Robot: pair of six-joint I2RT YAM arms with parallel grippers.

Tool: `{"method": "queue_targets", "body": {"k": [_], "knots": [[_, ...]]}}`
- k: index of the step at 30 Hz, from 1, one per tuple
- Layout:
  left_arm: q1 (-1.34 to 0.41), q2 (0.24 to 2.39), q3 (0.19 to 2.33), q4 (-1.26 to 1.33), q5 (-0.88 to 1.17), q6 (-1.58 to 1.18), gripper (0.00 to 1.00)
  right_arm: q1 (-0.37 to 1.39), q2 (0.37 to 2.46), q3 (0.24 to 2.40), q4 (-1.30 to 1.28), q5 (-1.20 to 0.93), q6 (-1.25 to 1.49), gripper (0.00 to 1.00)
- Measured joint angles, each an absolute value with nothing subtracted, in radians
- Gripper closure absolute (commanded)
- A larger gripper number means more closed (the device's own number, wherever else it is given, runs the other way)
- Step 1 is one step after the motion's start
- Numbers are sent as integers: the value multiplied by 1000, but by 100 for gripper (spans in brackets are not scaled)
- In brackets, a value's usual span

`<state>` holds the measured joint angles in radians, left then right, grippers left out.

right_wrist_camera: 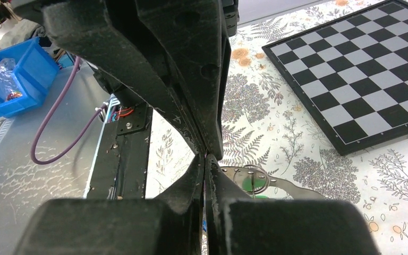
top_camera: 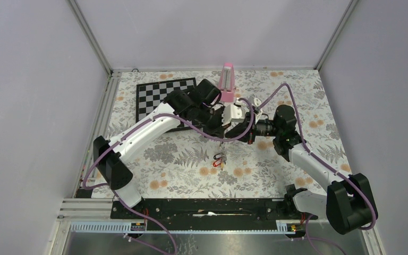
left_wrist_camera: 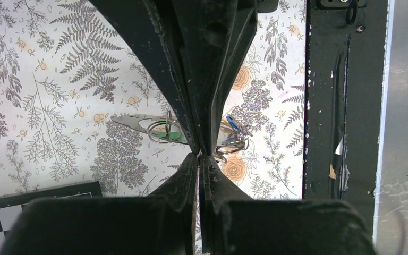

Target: Put the keys on the keyring

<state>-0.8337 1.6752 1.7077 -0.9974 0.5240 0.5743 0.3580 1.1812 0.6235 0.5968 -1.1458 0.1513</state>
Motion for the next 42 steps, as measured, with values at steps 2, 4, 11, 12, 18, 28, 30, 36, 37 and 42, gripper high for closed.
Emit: {"method": "queue_targets", "body": {"k": [2, 4, 11, 12, 18, 28, 30, 36, 37, 42], "knots": [[-825, 1675, 1707, -994, 540, 573, 92, 358, 1181, 624, 604, -1145, 154, 100], [-809, 1673, 1697, -982, 573, 568, 81, 357, 1181, 624, 613, -1144, 162, 100], [-697, 1623, 1604, -915, 699, 538, 63, 324, 1176, 623, 694, -1146, 270, 100], [-681, 1612, 1587, -903, 715, 531, 63, 323, 1175, 623, 706, -1146, 281, 100], [-668, 1602, 1560, -860, 793, 503, 64, 319, 1173, 623, 749, -1147, 324, 100], [-668, 1641, 1563, -836, 879, 467, 80, 319, 1173, 621, 754, -1148, 342, 100], [-668, 1656, 1563, -836, 886, 462, 83, 318, 1173, 618, 755, -1151, 343, 100], [-668, 1673, 1565, -836, 900, 454, 91, 318, 1173, 617, 755, -1154, 346, 100], [-668, 1674, 1568, -836, 903, 453, 93, 318, 1173, 617, 755, -1154, 346, 100], [-668, 1688, 1583, -835, 924, 450, 100, 318, 1173, 617, 755, -1154, 345, 100]]}}
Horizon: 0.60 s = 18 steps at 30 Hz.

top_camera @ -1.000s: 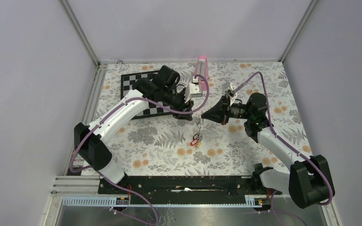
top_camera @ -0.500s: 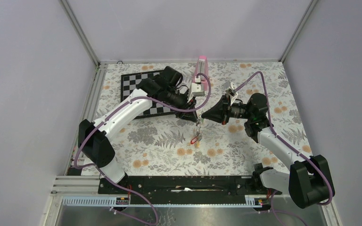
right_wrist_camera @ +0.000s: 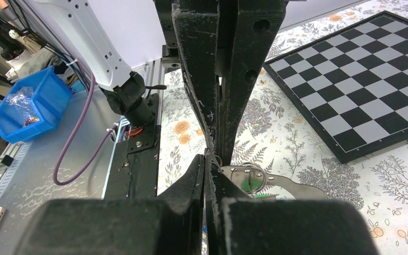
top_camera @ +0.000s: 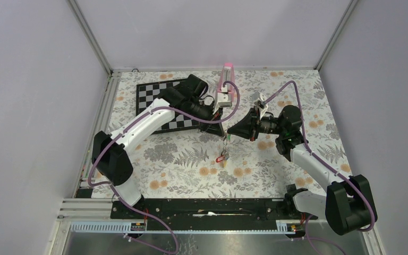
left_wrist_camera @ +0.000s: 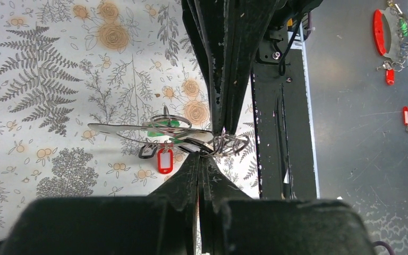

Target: Put the keys on the keyring

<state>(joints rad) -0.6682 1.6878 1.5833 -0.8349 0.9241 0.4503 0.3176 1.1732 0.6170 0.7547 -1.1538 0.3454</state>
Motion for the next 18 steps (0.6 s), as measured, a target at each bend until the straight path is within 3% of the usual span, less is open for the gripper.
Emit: {"method": "queue_targets", "body": {"k": [18], "knots": [[-668, 1752, 1589, -835, 984, 433, 100, 313, 1174, 612, 754, -1154, 345, 100]]}}
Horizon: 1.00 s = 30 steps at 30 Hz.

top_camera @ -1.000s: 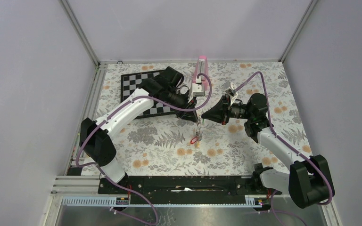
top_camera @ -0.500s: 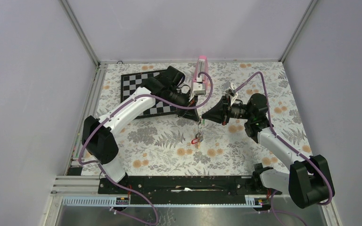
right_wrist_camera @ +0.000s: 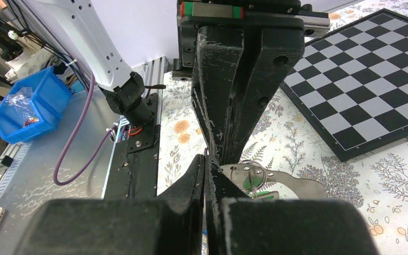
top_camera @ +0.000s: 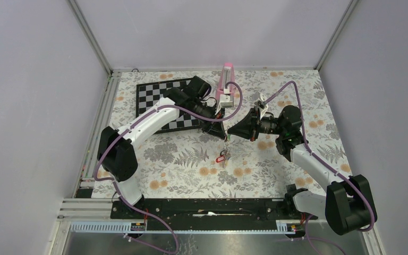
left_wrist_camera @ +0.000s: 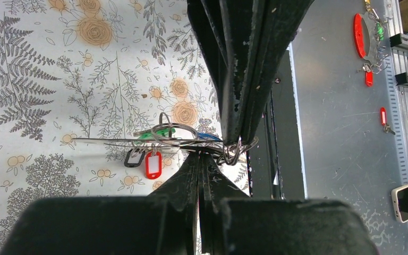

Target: Put the keys on the keyring

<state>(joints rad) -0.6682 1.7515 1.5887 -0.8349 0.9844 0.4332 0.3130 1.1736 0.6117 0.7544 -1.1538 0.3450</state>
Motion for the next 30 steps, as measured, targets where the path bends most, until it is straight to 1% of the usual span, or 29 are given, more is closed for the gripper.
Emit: {"method": "queue_targets", "body": {"k": [6, 7, 13, 16, 21, 26, 28, 30], "knots": [[-667, 1755, 1589, -834, 987, 425, 100, 313, 1174, 611, 754, -1154, 345, 100], [-667, 1755, 1589, -834, 987, 425, 99, 313, 1174, 611, 754, -1154, 345, 100], [-654, 1753, 1588, -834, 971, 444, 70, 307, 1174, 610, 754, -1154, 341, 100], [-640, 1731, 1574, -828, 957, 473, 60, 305, 1174, 610, 752, -1154, 336, 100], [-628, 1668, 1551, -827, 954, 532, 46, 304, 1174, 610, 745, -1154, 329, 100], [-635, 1637, 1535, -801, 972, 549, 44, 304, 1174, 610, 738, -1154, 319, 100], [-643, 1635, 1516, -779, 973, 541, 45, 304, 1174, 610, 734, -1154, 317, 100], [-652, 1635, 1493, -754, 970, 524, 49, 304, 1174, 610, 731, -1154, 315, 100]]}}
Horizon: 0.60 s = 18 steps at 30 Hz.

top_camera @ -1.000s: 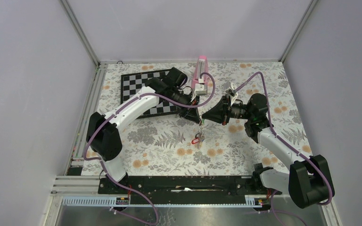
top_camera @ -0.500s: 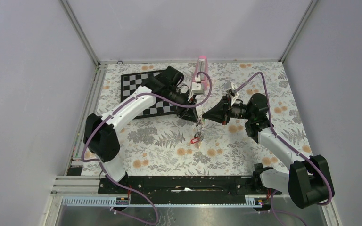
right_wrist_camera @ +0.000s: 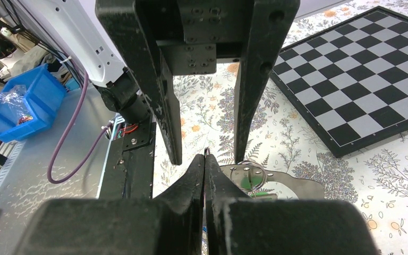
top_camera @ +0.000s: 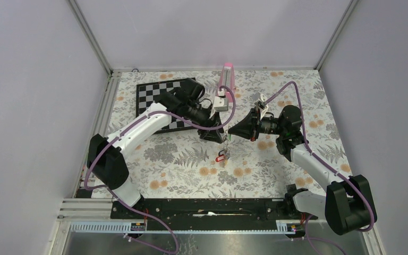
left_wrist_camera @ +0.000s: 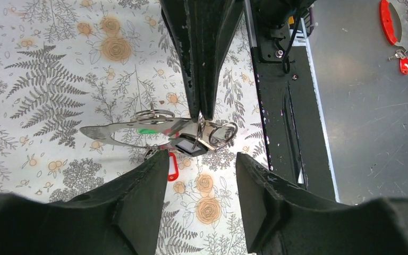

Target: Put the keys on the keyring

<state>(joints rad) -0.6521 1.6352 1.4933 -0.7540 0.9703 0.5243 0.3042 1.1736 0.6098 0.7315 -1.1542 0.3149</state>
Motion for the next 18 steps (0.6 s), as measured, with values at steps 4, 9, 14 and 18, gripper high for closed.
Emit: {"method": "queue_targets", "body": {"k": [4, 9, 14, 18], "knots": [[-665, 1636, 1477, -720, 963, 489, 58, 304, 1174, 610, 731, -1154, 311, 100], [-667, 1637, 1477, -676, 963, 458, 74, 304, 1174, 610, 730, -1154, 310, 100], [-666, 1638, 1477, -660, 965, 440, 86, 304, 1174, 610, 730, -1154, 310, 100], [-667, 1638, 1477, -656, 966, 440, 93, 303, 1174, 610, 730, -1154, 310, 100]]}}
